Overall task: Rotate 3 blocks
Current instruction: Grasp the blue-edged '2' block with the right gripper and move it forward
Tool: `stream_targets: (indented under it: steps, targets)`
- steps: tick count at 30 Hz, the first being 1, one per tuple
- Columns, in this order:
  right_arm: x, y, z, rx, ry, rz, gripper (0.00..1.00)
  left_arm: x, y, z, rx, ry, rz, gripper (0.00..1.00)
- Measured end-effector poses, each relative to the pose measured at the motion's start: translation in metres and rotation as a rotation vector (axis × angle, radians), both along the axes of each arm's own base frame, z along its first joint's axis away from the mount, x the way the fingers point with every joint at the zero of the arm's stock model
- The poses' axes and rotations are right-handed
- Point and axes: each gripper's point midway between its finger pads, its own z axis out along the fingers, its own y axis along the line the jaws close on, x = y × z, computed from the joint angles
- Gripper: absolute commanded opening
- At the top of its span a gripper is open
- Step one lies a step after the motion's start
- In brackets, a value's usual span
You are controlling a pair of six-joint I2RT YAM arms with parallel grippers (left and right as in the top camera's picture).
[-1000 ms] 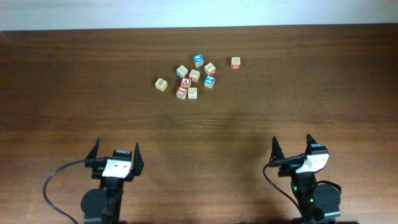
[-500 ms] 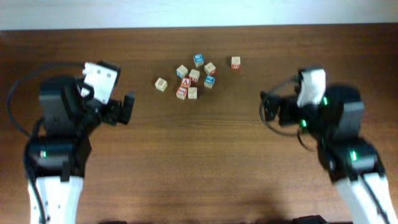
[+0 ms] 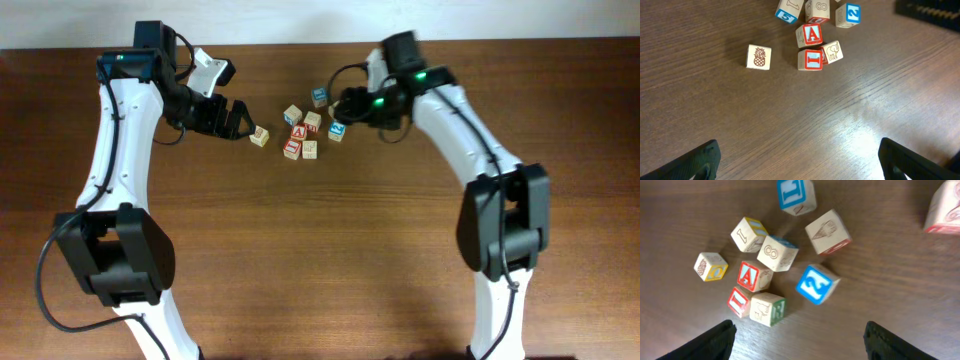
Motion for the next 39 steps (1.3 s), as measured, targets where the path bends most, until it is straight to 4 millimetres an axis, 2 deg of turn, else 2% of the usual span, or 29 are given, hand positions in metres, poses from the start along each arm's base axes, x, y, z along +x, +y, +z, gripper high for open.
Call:
stream_targets:
  steps: [1,3,4,7,9,10,15,20,22,24,25,27,30,32,35,37,39]
  targets:
    - [0.001,0.017,-0.002,-0.056,-0.022,-0.078,0.77,0.000,0.000,0.000,0.000,0.000,0.000,0.99]
    - [0.002,0.033,-0.008,-0.110,-0.048,-0.156,0.70,0.000,0.000,0.000,0.000,0.000,0.000,0.99]
    - [-0.002,0.042,-0.022,-0.157,-0.044,-0.198,0.68,0.000,0.000,0.000,0.000,0.000,0.000,0.99]
    - [0.005,0.030,-0.047,-0.234,-0.049,-0.317,0.62,0.000,0.000,0.000,0.000,0.000,0.000,0.99]
    - [0.009,0.024,-0.059,-0.256,-0.045,-0.358,0.50,0.000,0.000,0.000,0.000,0.000,0.000,0.99]
    - [0.010,0.024,-0.062,-0.257,-0.047,-0.361,0.42,0.000,0.000,0.000,0.000,0.000,0.000,0.99]
    - [0.001,0.018,-0.076,-0.300,-0.003,-0.359,0.28,0.000,0.000,0.000,0.000,0.000,0.000,0.99]
    - [-0.019,0.008,-0.078,-0.395,0.057,-0.248,0.28,0.000,0.000,0.000,0.000,0.000,0.000,0.99]
    - [-0.040,0.003,-0.077,-0.445,0.121,-0.159,0.28,0.000,0.000,0.000,0.000,-0.001,0.000,0.99]
    - [-0.070,-0.002,-0.077,-0.467,0.233,-0.084,0.28,0.000,0.000,0.000,0.000,0.000,0.000,0.99]
    - [-0.098,-0.004,-0.077,-0.466,0.352,-0.043,0.29,0.000,0.000,0.000,0.000,0.000,0.000,0.99]
    - [-0.136,-0.001,-0.075,-0.427,0.514,0.008,0.29,0.000,0.000,0.000,0.000,-0.001,0.000,0.99]
    - [-0.170,0.006,-0.069,-0.417,0.640,0.054,0.35,0.000,0.000,0.000,0.000,0.000,0.000,0.99]
    - [-0.172,0.017,-0.069,-0.396,0.632,0.071,0.36,0.000,0.000,0.000,0.000,0.000,0.000,0.99]
    - [-0.149,0.031,-0.074,-0.339,0.541,0.046,0.36,0.000,0.000,0.000,0.000,0.000,0.000,0.99]
    - [-0.142,0.032,-0.075,-0.340,0.515,0.017,0.45,0.000,0.000,0.000,0.000,0.000,0.000,0.99]
    - [-0.140,0.031,-0.075,-0.343,0.510,0.009,0.48,0.000,0.000,0.000,0.000,0.000,0.000,0.99]
